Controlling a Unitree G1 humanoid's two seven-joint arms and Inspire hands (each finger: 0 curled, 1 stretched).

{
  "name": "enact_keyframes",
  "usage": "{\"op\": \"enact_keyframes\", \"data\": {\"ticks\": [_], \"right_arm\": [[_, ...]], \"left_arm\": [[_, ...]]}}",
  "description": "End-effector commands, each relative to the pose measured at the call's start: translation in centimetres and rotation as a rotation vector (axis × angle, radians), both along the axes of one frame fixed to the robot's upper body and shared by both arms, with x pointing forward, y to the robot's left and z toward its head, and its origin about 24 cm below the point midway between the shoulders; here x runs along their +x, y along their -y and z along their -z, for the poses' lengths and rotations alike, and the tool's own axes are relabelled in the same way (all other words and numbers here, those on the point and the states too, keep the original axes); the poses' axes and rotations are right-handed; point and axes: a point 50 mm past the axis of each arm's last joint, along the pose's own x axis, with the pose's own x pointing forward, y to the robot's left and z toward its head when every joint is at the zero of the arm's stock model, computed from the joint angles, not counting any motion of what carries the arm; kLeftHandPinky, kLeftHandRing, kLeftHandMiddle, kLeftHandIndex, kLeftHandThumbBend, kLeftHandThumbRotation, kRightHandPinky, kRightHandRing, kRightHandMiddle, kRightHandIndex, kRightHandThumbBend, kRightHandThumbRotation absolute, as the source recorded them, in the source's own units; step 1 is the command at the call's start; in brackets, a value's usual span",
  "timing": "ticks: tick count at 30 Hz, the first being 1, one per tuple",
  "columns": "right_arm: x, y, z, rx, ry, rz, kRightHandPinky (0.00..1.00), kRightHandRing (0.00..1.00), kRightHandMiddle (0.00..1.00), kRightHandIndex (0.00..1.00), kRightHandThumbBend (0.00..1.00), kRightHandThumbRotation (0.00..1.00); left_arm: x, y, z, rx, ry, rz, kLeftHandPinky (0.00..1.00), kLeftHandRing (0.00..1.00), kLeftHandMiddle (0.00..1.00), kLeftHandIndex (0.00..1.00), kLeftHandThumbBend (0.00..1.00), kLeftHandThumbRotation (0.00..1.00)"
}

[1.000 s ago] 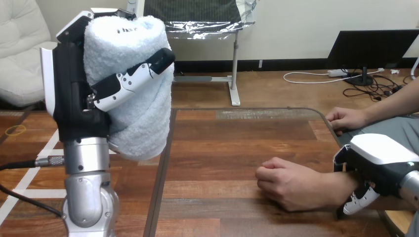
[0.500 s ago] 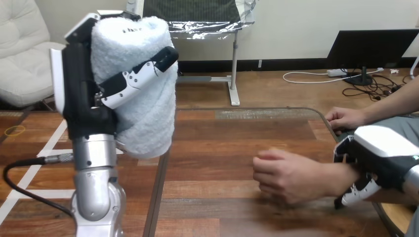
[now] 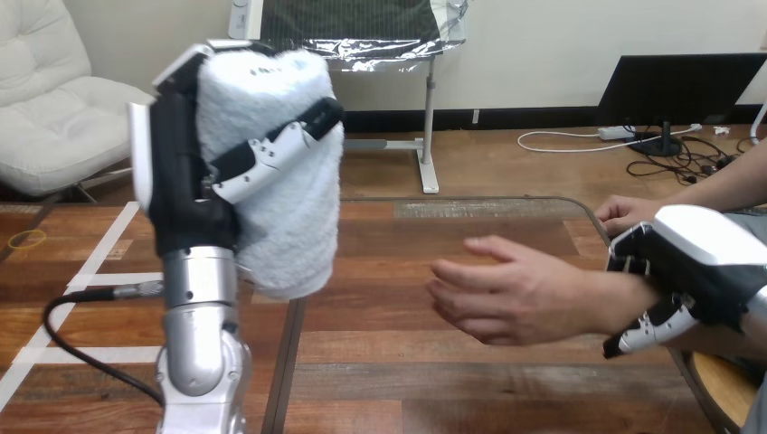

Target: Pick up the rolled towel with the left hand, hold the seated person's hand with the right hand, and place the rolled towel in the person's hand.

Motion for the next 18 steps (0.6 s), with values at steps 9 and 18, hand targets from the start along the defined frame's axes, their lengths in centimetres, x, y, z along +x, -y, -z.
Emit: {"op": "enact_keyframes", "data": {"ticks": [9, 18], "right_arm": [[0.9, -1.2, -2.4, 0.053, 0.077, -0.024, 0.30, 0.35, 0.41, 0.44, 0.83, 0.16], [1.1, -1.5, -2.9, 0.064, 0.089, -0.032, 0.30, 0.35, 0.41, 0.45, 0.83, 0.14]], "left_arm": [[2.2, 1.9, -1.7, -0.034, 0.068, 0.074, 0.28, 0.34, 0.39, 0.40, 0.59, 0.00], [3.2, 2.6, -0.7, -0.069, 0.035, 0.104, 0.30, 0.36, 0.40, 0.41, 0.60, 0.00]]}}
